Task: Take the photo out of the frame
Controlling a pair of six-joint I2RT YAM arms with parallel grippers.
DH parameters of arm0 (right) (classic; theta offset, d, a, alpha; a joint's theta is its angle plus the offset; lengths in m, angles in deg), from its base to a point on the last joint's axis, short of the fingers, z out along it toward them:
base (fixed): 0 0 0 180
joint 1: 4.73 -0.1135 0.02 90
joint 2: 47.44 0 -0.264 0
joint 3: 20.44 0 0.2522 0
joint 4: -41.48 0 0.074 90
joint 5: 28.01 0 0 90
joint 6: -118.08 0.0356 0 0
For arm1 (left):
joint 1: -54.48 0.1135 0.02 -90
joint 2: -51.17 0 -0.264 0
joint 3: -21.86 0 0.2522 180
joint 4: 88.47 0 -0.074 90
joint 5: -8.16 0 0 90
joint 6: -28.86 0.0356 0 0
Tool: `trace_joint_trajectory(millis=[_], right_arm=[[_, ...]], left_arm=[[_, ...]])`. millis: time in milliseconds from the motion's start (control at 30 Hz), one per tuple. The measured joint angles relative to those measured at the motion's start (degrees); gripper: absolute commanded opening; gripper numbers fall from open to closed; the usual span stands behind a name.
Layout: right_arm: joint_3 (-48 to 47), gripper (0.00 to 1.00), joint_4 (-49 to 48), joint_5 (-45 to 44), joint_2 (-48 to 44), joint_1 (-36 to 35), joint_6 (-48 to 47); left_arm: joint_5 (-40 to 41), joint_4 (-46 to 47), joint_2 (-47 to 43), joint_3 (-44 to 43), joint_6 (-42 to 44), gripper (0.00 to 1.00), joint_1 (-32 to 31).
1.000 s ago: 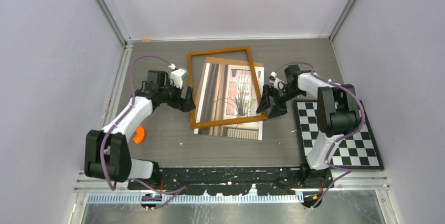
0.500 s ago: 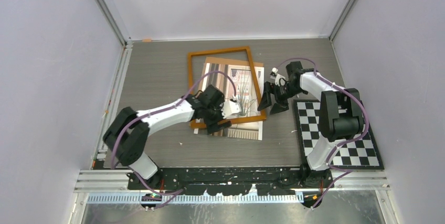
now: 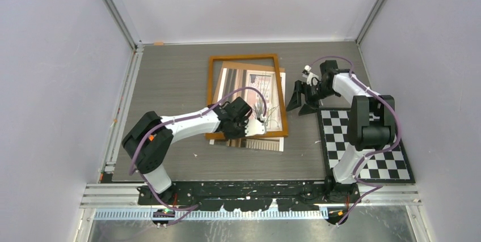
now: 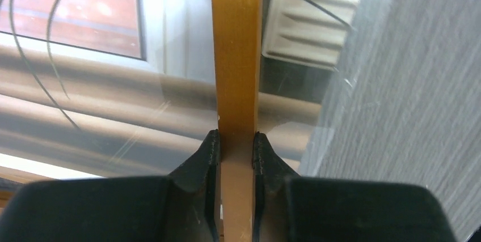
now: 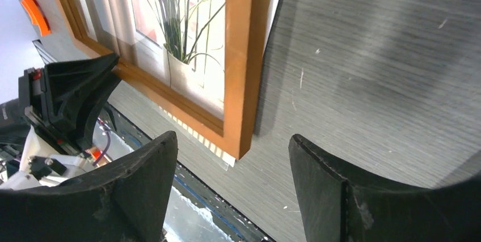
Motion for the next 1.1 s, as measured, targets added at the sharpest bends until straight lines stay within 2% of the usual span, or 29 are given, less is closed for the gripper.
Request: trace_joint_trajectory(millis=[100,267,367,500,733,933,1100], right_arm=[[-1.3,0.72,0.2,-0.2,1.1,0.5,-0.6],[-4.0,0.62,-1.0,-1.1,3.2,1.2,0.6],[-6.3,0.53,-3.8,-1.8,5.2,1.2,3.5],[-9.0,0.45,-7.5,-2.6,8.5,1.2,6.7],[-10.5,0.41,-10.9,-3.6,14.2,0.9,9.0],[-9.7,0.4,-12.8,-4.5,15.2,-0.1,9.9],[-9.7,0.31,-14.2,-6.5,15.8,-2.4,9.9]], left_arm=[[-0.3,-1.8,-2.1,1.6,2.2,0.0,0.0],[-0.2,-4.5,-5.9,4.9,4.8,0.03,0.1],[-0.1,-4.8,-5.4,4.9,4.8,0.19,0.7],[-0.1,-4.7,-4.5,4.8,4.5,0.32,1.9],[0.9,-4.2,-3.8,3.5,2.8,0.55,4.8],[0.1,-4.0,-4.9,2.3,0.1,0.61,5.4],[0.0,-3.4,-5.2,1.3,-1.4,0.61,5.4]])
